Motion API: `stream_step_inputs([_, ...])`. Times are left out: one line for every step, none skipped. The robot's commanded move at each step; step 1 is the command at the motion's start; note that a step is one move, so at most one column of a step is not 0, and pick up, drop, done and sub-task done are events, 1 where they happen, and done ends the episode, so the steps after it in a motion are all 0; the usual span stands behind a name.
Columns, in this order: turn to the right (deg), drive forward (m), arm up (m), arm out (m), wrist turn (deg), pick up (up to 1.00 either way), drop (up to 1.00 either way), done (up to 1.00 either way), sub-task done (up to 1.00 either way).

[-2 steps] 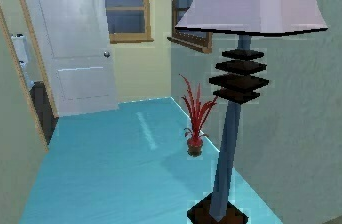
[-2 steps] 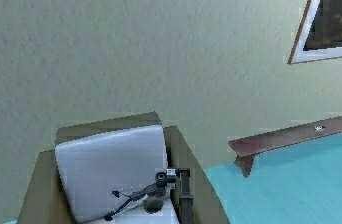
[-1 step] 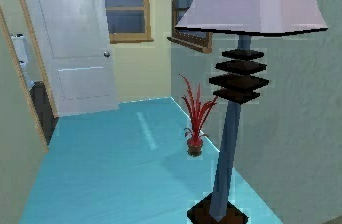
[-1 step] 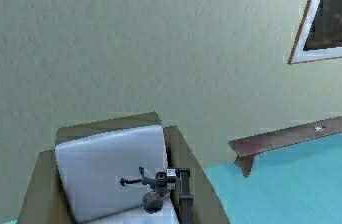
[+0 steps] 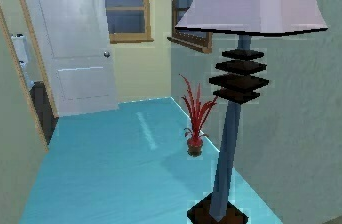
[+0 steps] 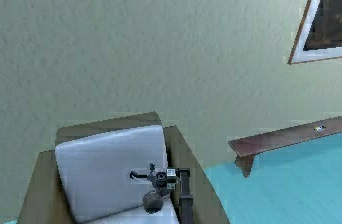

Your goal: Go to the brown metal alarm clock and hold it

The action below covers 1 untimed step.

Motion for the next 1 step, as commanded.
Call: stream_step_inputs([0.0, 0.0, -0.3, 0.0, 0.0, 0.0, 0.0, 0.0, 0.0])
